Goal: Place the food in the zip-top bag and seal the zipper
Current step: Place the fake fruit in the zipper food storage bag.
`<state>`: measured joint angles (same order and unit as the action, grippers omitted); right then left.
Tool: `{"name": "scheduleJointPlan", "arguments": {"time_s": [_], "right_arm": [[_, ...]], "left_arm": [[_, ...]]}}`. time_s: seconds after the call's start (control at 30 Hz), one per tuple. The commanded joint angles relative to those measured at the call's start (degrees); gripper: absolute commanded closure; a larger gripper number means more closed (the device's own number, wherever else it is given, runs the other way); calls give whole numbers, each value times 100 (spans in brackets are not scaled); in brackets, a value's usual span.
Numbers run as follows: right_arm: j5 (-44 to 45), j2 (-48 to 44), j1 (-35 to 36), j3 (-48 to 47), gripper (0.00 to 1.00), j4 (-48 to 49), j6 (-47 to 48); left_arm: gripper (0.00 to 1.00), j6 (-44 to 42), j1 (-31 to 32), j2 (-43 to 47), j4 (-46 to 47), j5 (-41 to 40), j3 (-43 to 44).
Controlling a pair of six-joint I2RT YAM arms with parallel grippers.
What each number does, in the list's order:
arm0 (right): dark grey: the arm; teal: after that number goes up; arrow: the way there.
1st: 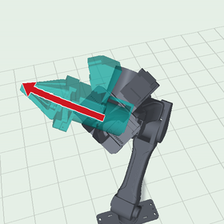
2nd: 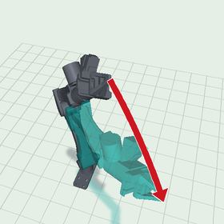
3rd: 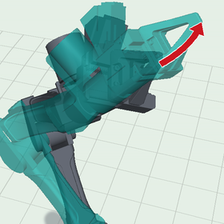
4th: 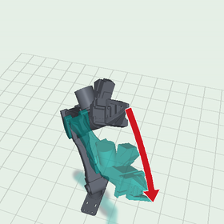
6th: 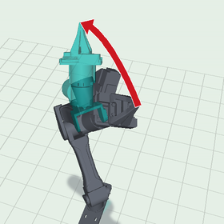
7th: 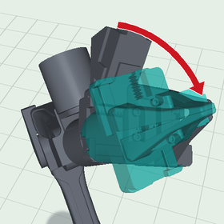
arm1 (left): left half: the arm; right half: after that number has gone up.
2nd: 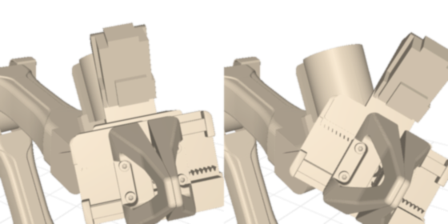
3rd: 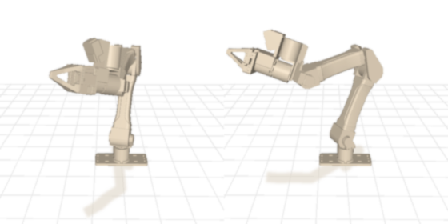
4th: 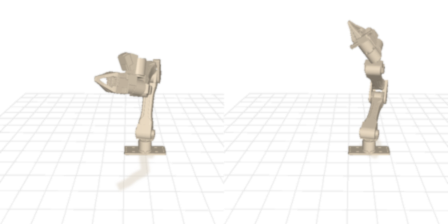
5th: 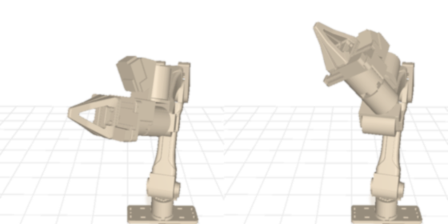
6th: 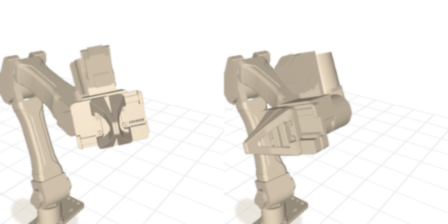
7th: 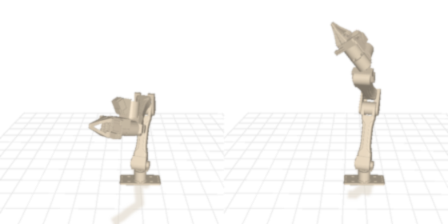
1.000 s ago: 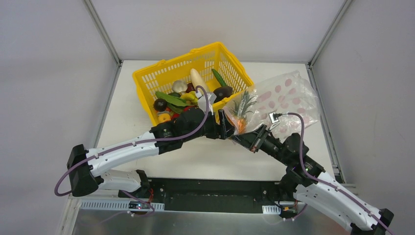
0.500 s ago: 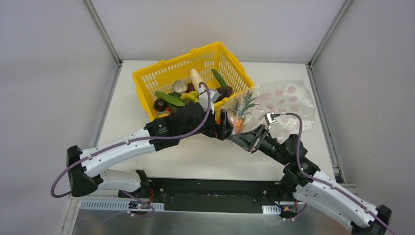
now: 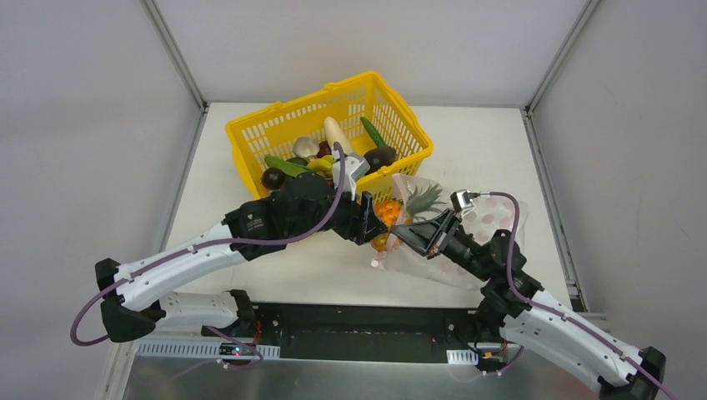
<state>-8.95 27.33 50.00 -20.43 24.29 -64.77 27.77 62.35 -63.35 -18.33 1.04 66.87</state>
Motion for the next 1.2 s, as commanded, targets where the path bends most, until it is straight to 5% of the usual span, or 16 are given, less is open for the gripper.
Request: {"name": "scheduleJointPlan", "arguments": {"time_s": [0.0, 0.17, 0.4, 0.5, 0.83, 1.17], "right_arm": [[242, -9, -30, -84, 100, 534, -171], [156, 43, -28, -69, 100, 690, -211], [-176, 282, -26, 2, 100, 938, -215], [-158, 284, -33, -16, 100, 886, -94], [52, 96, -26, -72, 100, 533, 304], [226, -191, -52, 525, 100, 737, -172]], "left_arm": [[49, -134, 139, 115, 116, 575, 115], [64, 280, 137, 12, 829, 832, -152], [91, 1931, 137, 236, 2887, -257, -1340], [92, 2035, 138, 306, 2992, -560, -1444], [38, 1201, 157, 182, 2290, 239, -1038], [29, 842, 159, 789, 2229, 52, -1501]]}}
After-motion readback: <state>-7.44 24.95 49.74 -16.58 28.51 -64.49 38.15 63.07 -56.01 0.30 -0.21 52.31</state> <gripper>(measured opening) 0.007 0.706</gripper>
